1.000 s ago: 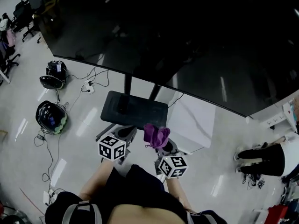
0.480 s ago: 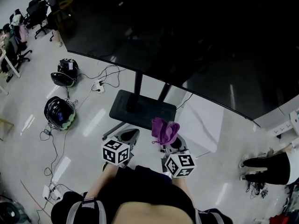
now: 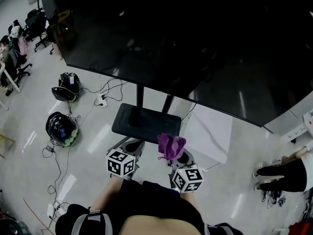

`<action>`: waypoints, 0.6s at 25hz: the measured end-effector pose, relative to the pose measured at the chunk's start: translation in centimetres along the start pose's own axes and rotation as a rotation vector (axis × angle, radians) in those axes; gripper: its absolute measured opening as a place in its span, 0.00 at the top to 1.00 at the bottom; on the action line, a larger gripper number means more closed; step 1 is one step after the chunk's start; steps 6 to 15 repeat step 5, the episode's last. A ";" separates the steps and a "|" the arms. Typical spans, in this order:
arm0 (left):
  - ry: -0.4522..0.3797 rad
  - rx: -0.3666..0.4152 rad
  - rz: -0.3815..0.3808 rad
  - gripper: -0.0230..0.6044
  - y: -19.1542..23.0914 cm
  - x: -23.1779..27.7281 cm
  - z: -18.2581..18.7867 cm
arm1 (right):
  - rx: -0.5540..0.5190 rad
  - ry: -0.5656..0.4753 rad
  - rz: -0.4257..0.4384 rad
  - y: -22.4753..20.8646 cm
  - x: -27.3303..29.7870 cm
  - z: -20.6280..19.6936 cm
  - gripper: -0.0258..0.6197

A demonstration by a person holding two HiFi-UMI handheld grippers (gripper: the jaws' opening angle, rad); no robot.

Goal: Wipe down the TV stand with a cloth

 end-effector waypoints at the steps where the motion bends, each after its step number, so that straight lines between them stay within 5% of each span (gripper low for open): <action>1: 0.002 -0.001 -0.003 0.95 -0.2 0.2 -0.1 | 0.004 0.003 -0.001 -0.2 -0.1 -0.1 0.85; 15: 0.025 0.001 -0.028 0.95 -1.4 0.9 -0.5 | 0.017 0.009 -0.011 -1.3 -0.6 -0.1 0.85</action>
Point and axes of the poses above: the fingertips, and each gripper's own axes: x forward along the fingers, y to its left, z out of its top, the point moved 4 cm from there along -x, backward along the fingers, and after that the axes turned 7 degrees about -z, right-handed, at the moved point
